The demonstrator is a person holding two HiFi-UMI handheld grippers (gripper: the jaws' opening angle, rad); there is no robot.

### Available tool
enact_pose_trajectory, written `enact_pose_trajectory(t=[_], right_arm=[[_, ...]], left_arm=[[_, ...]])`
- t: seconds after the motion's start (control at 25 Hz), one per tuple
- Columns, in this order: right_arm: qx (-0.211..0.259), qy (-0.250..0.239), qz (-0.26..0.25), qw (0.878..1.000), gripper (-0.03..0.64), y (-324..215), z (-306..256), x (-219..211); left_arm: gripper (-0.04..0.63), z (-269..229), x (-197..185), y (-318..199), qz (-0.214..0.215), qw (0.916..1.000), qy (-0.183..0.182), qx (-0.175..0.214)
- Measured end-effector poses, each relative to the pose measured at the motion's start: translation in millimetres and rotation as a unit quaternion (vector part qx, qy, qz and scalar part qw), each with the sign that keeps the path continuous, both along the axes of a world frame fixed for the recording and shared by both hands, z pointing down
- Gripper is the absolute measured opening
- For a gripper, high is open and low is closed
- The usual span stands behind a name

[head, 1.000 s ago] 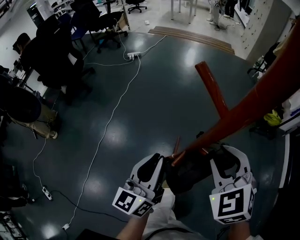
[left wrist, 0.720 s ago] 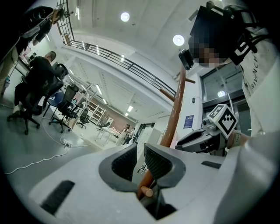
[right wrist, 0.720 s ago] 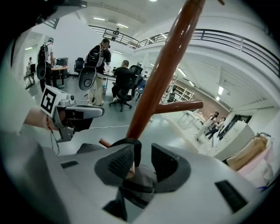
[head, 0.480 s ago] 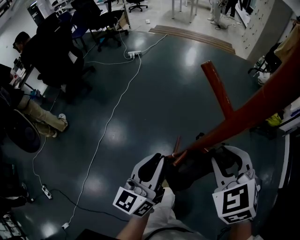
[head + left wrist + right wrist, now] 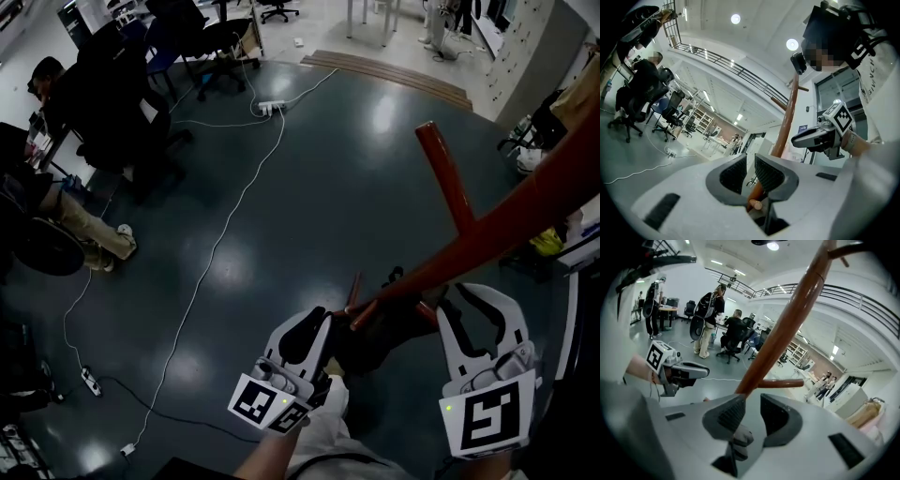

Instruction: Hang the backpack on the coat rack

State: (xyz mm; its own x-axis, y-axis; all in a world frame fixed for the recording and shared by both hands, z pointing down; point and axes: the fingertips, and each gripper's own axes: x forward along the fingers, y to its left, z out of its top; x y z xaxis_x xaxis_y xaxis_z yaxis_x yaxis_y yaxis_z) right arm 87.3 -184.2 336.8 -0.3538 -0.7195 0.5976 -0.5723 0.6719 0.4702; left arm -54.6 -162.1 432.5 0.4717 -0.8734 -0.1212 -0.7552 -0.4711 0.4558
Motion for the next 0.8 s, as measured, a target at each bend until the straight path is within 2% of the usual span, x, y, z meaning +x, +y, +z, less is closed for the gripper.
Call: enact_pose_trajectory(t=[0.24,0.52,0.6,0.8], right_arm=[[-0.014,-0.015,-0.001,1.0,0.103,9,11,-12],[-0.031,-0.064,0.003,0.997,0.083,24,28,-17],[-0.022,-0.086,0.0,0.996,0.038,29,27,-18],[-0.011,-0.169,0.003,0.986,0.015,48,20,-22]], left_arm=[[0.061,-7,-6,3,0.002,1.0,0.003,0.005],[0.061,-10,-1,9,0.011,0.9999,0.003,0.008],[0.061,-11,0,12,0.013,0.9999,0.003,0.009],[0.061,-17,-3,23,0.015,0.9998,0.004,0.014]])
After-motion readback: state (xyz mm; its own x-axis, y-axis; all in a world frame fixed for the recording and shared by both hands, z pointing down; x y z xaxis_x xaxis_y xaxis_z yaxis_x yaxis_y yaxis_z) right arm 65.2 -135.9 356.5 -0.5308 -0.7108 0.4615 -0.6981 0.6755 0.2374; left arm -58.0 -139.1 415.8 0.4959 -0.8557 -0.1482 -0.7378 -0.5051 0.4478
